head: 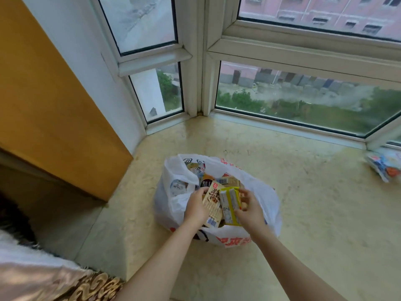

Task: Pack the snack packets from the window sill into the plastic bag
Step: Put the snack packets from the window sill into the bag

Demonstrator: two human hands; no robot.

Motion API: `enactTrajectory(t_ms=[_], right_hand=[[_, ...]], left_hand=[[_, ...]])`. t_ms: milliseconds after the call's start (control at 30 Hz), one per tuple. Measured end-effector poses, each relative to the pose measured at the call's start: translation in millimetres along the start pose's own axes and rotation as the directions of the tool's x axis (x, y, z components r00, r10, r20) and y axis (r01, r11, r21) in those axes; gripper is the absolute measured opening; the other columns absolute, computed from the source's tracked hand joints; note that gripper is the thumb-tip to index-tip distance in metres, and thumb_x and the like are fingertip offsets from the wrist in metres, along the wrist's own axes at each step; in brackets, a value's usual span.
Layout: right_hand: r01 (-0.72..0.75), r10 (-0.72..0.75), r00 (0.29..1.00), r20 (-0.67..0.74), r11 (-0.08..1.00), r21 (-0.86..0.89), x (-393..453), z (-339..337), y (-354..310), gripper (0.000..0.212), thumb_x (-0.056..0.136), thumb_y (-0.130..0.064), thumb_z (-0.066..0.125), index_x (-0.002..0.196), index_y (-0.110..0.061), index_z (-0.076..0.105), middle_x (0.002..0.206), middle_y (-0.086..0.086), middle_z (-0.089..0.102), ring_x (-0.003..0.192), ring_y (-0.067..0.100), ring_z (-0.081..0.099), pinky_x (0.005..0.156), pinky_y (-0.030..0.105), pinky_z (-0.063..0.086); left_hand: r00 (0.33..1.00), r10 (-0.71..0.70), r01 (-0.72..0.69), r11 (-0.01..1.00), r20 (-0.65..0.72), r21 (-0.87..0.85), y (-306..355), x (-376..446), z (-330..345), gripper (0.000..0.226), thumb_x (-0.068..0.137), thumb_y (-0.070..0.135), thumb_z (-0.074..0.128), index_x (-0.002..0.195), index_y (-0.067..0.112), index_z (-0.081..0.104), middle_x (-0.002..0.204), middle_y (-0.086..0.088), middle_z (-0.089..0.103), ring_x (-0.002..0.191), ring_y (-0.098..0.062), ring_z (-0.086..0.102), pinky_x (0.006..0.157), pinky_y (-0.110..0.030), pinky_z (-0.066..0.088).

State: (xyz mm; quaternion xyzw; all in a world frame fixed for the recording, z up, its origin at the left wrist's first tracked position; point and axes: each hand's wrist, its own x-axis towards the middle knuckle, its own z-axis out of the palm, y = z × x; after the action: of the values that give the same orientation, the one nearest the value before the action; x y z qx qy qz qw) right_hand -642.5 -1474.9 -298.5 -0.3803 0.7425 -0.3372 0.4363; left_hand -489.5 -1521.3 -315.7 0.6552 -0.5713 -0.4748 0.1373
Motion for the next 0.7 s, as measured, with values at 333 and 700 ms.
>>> enactTrajectory(t_ms=[333, 700], right_hand=[[0.002, 0.008, 0.998, 0.067, 0.989, -0.151, -10, 14, -2, 0.063, 0.092, -0.005, 0.053, 0.148, -0.024, 0.032, 0.151, -0.008, 0.033, 0.133, 0.011, 0.038, 0.103, 0.023, 0.033], [0.262, -0.313, 0.948, -0.061, 0.875, -0.407, -61, -24, -7, 0.05, 0.091, -0.014, 0.056, 0.138, -0.029, 0.047, 0.143, -0.014, 0.043, 0.131, 0.005, 0.039, 0.098, 0.03, 0.044]], left_hand=[[0.986, 0.167, -0.166, 0.977, 0.0, 0.133, -9, -3, -32, 0.07, 0.088, -0.004, 0.052, 0.148, 0.029, 0.033, 0.16, 0.011, 0.005, 0.145, -0.013, 0.017, 0.108, -0.027, 0.036], [0.839, 0.529, -0.528, 0.74, 0.124, 0.417, 43, -41, -21, 0.039, 0.096, 0.03, 0.05, 0.134, 0.03, 0.045, 0.129, 0.01, 0.054, 0.107, -0.011, 0.056, 0.079, -0.028, 0.049]])
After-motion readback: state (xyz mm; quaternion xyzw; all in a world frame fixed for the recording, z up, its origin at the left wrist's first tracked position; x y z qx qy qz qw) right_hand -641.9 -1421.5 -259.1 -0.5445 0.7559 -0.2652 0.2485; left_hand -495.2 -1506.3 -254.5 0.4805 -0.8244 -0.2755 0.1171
